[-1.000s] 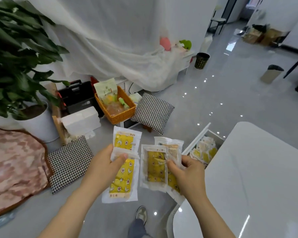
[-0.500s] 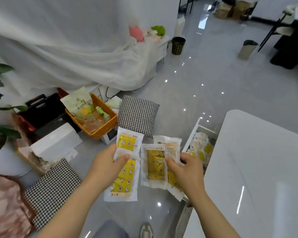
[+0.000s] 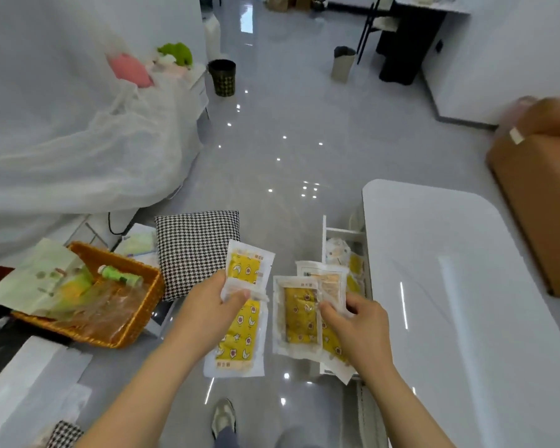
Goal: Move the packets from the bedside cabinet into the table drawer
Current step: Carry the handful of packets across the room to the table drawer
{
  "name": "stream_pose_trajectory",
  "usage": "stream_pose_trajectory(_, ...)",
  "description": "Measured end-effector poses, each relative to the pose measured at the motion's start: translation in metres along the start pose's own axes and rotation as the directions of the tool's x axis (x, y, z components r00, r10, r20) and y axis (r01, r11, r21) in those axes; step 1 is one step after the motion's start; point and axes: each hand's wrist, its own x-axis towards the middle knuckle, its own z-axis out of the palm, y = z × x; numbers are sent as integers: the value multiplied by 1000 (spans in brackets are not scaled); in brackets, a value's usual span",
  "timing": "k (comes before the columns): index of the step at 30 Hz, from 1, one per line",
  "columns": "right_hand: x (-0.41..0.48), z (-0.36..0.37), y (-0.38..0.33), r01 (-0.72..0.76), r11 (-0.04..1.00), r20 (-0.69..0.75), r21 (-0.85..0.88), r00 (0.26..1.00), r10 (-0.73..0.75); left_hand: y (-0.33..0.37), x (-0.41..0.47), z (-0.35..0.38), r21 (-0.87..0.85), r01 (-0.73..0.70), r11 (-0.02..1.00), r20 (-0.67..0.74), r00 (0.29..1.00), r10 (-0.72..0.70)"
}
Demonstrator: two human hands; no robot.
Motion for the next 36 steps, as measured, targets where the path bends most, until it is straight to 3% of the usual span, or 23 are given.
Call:
stream_pose_trajectory(8,7,16,-10,-170,983,-195,74,964,181,2,75,-10,50,-64,997,163,985,55)
stream_pose_trajectory(18,84,-4,5,-319,933,-364,166,860,358,47,177,32,106,-190,976,370,919,138)
stream_pose_trajectory(26,170,-44,20,-380,889,-413,255,789,455,111,269,75,173,-239,955,416,897,149)
stream_pose_trajectory(36,215,-72,45,-476,814,-474,333,662,581,148,354,157,221,-317,922,607,785,125)
